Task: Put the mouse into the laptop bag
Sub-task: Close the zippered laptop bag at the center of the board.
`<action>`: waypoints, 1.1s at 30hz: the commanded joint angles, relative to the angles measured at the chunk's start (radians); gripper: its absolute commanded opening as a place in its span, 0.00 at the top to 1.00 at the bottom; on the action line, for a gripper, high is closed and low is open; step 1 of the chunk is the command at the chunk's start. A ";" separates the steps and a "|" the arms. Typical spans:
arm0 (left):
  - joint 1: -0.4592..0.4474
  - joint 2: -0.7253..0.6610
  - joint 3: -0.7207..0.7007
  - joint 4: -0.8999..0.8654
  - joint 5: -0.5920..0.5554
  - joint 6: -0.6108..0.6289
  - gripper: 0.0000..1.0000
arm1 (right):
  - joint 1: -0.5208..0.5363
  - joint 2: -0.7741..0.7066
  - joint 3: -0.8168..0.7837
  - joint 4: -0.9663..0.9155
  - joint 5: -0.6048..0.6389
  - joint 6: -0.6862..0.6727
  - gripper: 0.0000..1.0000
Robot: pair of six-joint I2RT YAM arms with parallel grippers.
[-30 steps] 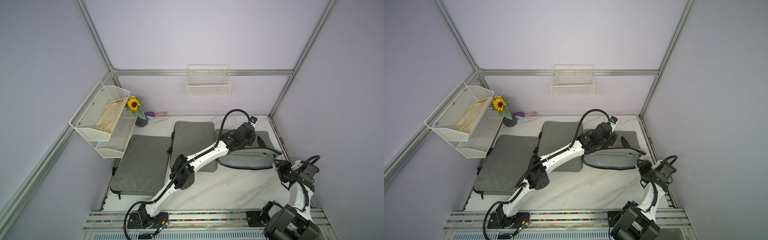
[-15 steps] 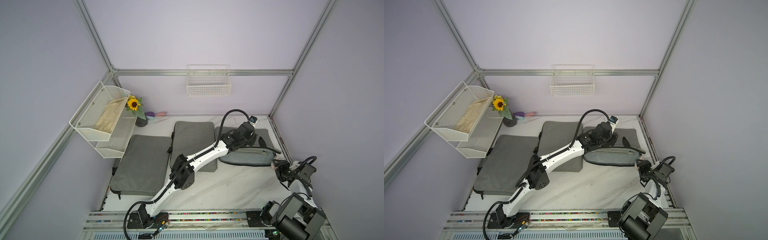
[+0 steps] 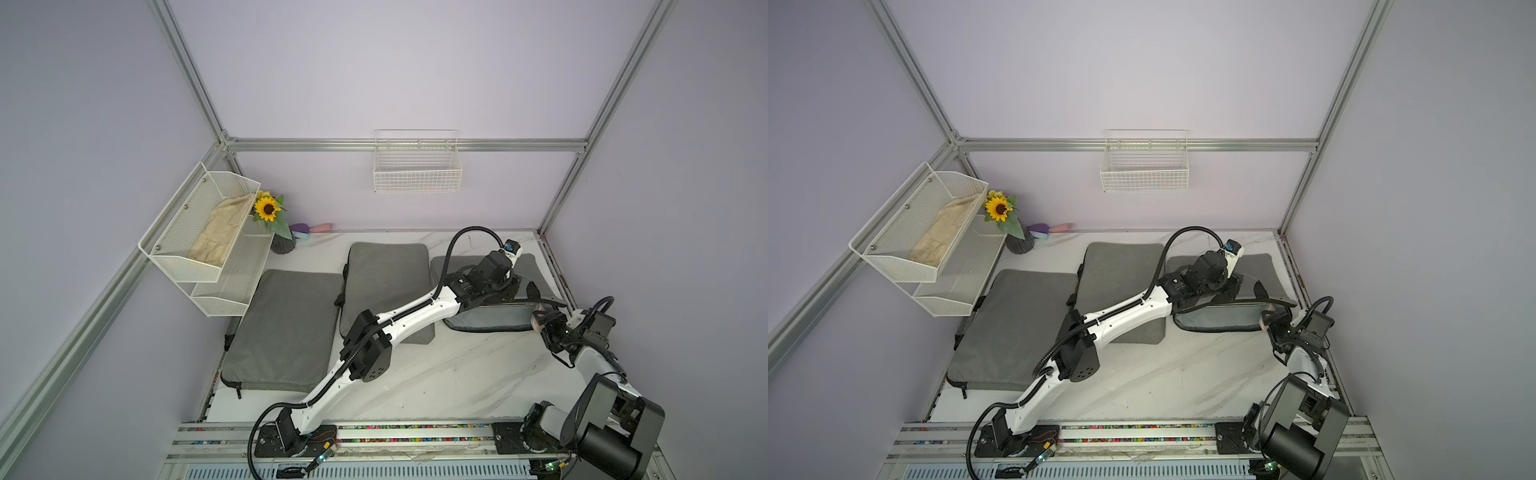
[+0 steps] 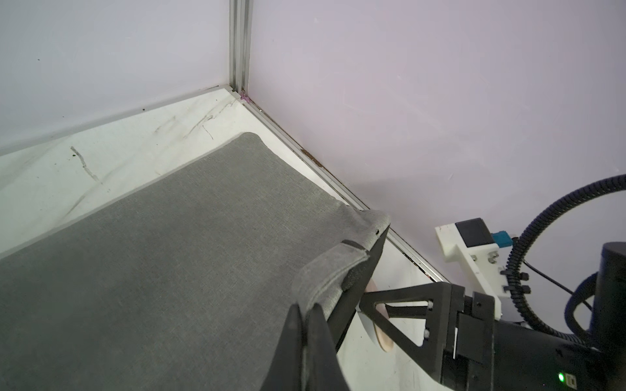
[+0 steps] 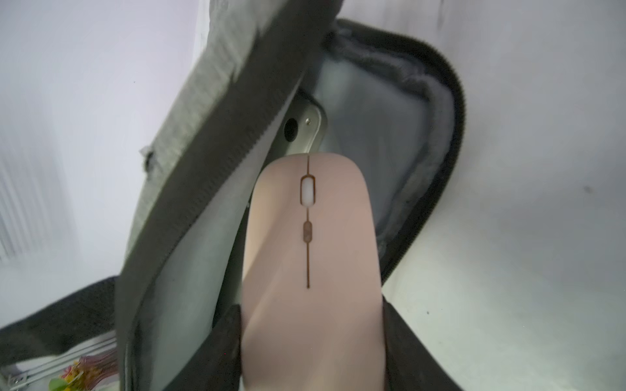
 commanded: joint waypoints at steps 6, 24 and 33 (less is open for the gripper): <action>0.000 -0.105 -0.044 0.116 0.038 -0.028 1.00 | 0.009 0.036 0.045 0.001 0.162 0.007 0.50; 0.002 -0.104 -0.046 0.123 0.062 -0.039 1.00 | 0.024 0.075 0.058 0.096 -0.017 0.016 0.23; 0.010 -0.119 -0.069 0.118 0.052 -0.045 1.00 | -0.008 -0.118 0.040 -0.040 0.027 0.040 0.19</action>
